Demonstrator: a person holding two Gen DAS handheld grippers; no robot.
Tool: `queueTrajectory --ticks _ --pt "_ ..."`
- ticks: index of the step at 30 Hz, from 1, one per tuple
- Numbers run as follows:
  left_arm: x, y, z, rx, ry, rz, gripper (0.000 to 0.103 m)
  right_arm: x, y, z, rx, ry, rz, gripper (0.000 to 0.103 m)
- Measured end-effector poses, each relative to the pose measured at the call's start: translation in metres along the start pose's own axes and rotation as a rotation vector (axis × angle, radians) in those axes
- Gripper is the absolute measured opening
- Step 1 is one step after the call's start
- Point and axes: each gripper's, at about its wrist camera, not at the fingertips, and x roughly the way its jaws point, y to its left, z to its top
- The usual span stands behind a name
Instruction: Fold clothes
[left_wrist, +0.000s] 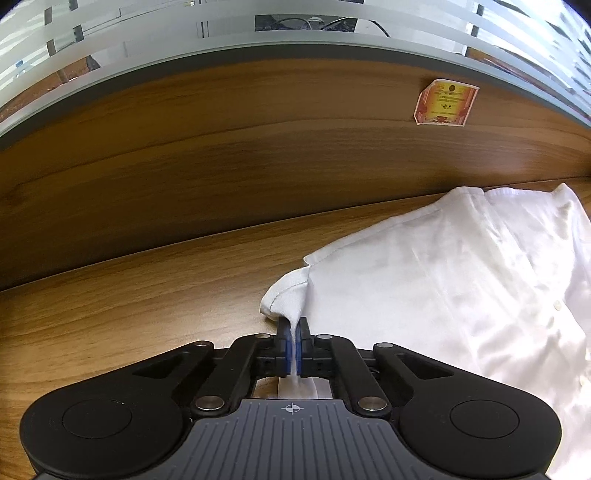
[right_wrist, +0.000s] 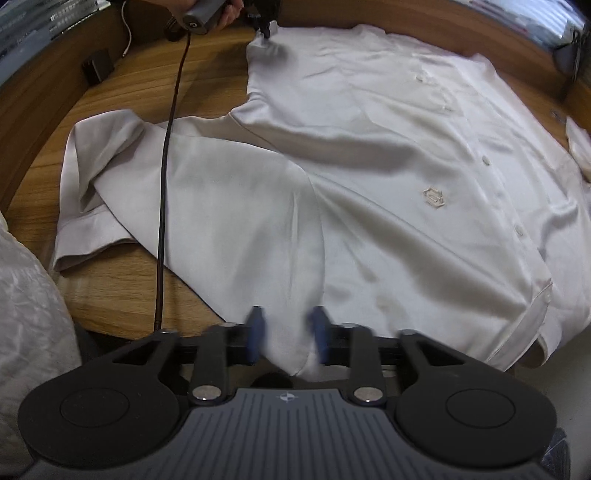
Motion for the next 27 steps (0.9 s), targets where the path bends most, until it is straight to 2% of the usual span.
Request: queueTrajectory --ticks 1,8,14,18,19,23,24,27 --pt "-0.001 0.001 -0.002 -0.003 -0.002 -0.002 0.004 -0.001 -0.001 0.0 0.007 0.003 0.002 0.004" --pt "-0.011 0.008 0.006 -0.014 -0.054 0.012 0.004 -0.012 -0.003 -0.006 0.081 0.027 0.047 0.003" --pt "-0.019 0.016 0.014 0.018 -0.079 0.054 0.004 -0.019 -0.001 -0.006 0.096 0.019 0.161 0.003" --pt "-0.017 0.022 0.016 0.003 -0.056 0.051 0.005 -0.016 -0.002 -0.003 0.079 0.032 0.23 0.004" --pt "-0.019 0.023 0.015 -0.007 -0.055 0.043 0.007 -0.016 -0.004 -0.002 0.08 0.035 0.242 0.005" --pt "-0.031 0.024 0.011 0.001 -0.079 0.044 0.029 -0.028 -0.016 -0.002 0.1 0.011 0.265 0.013" --pt "-0.035 0.023 0.01 0.005 -0.083 0.043 0.031 -0.033 -0.02 -0.002 0.111 0.0 0.27 0.017" --pt "-0.047 0.022 0.007 0.002 -0.087 0.035 0.035 -0.045 -0.03 0.0 0.144 -0.029 0.255 0.019"
